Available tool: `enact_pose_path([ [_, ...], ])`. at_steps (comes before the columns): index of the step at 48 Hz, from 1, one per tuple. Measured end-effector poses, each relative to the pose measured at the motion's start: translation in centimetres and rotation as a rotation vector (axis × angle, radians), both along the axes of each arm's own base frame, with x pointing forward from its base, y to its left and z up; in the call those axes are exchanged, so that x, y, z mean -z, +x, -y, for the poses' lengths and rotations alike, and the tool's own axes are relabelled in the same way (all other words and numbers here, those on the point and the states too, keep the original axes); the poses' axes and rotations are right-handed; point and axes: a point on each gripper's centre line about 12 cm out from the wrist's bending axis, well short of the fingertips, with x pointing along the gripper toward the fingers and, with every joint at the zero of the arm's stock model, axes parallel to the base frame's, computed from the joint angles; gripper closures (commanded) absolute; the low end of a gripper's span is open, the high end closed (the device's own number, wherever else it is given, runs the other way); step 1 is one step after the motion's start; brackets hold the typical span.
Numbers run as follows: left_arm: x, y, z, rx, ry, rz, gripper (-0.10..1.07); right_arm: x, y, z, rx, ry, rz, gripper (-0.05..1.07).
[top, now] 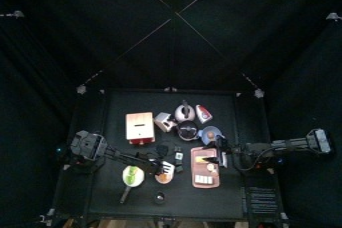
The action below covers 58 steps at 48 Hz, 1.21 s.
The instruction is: Grab corn top
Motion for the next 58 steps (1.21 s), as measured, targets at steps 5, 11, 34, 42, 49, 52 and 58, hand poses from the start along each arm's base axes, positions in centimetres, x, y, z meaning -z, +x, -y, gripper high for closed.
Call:
enact_pose_path([
  [5, -0.1, 0.1, -0.1, 0.005, 0.007, 0.003, 0.30, 0.0, 0.0, 0.0, 0.002, 0.000, -0.002, 0.13],
  [11, -0.3, 0.1, -0.1, 0.012, 0.013, 0.009, 0.31, 0.0, 0.0, 0.0, 0.002, 0.001, -0.002, 0.13],
  [34, -2.8, 0.0, -0.7, 0.060, 0.074, 0.067, 0.31, 0.0, 0.0, 0.0, 0.002, 0.000, -0.002, 0.13],
  [42, -2.7, 0.0, -0.7, 0.062, 0.076, 0.065, 0.31, 0.0, 0.0, 0.0, 0.002, 0.000, 0.000, 0.13],
  [49, -2.6, -0.1, -0.8, 0.066, 0.080, 0.061, 0.31, 0.0, 0.0, 0.0, 0.002, 0.001, -0.002, 0.13],
  [52, -2.5, -0.2, -0.8, 0.067, 0.082, 0.057, 0.31, 0.0, 0.0, 0.0, 0.003, 0.003, 0.000, 0.13],
  [58, -2.5, -0.5, -0.9, 0.067, 0.085, 0.052, 0.31, 0.0, 0.0, 0.0, 0.004, 0.006, -0.002, 0.13],
])
